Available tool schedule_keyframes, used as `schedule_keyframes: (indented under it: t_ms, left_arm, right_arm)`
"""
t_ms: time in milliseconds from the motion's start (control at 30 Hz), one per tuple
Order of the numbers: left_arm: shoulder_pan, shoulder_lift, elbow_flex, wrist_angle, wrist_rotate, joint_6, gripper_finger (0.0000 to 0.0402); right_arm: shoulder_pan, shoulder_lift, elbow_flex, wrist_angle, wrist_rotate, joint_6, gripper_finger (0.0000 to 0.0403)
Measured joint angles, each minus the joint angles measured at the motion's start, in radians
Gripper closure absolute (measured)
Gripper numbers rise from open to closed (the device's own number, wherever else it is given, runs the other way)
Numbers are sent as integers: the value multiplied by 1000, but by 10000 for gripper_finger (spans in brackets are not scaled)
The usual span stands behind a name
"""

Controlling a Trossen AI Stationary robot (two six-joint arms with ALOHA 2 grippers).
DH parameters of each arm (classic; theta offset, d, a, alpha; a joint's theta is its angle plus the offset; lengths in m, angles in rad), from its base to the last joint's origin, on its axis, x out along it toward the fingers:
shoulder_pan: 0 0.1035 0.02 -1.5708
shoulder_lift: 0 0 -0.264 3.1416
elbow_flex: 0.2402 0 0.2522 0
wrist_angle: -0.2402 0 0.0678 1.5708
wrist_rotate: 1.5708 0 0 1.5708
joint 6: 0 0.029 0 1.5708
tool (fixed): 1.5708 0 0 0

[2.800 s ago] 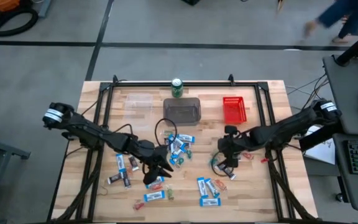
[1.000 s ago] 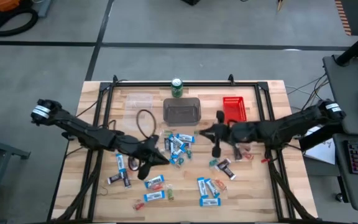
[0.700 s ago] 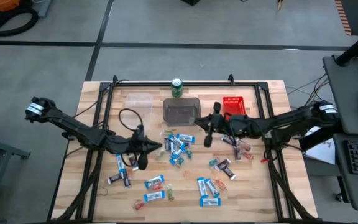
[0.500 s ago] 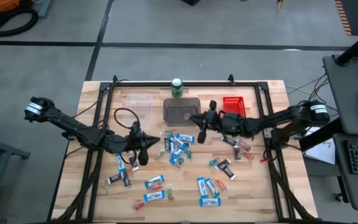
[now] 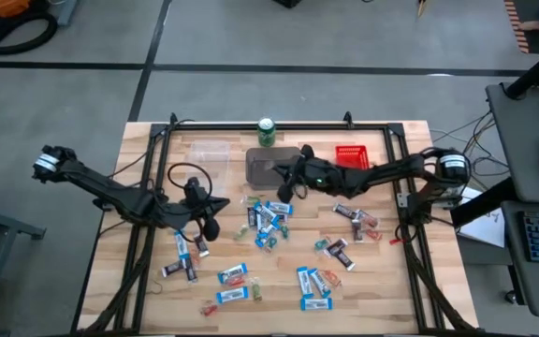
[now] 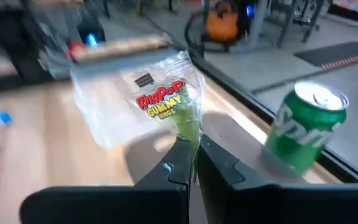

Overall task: Organize candy in baskets
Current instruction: Put the green gummy into the black bin

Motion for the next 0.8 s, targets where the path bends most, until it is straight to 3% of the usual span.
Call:
schedule_keyframes:
  t_ms: [267, 367, 533, 800]
  left_arm:
    - [-3, -58, 20, -76, -13, -4, 400]
    - [-3, -67, 20, -88, -14, -5, 400]
    - [-5, -76, 20, -104, -11, -8, 400]
    - [-6, -69, 20, -105, -11, -8, 400]
  right_arm:
    - [-35, 103, 267, -481, -2, -105, 391]
    - [-37, 127, 331, -585, 0, -150, 391]
    - [-54, 166, 393, -729, -1, -192, 391]
    - [-95, 224, 407, -786, -11, -229, 391]
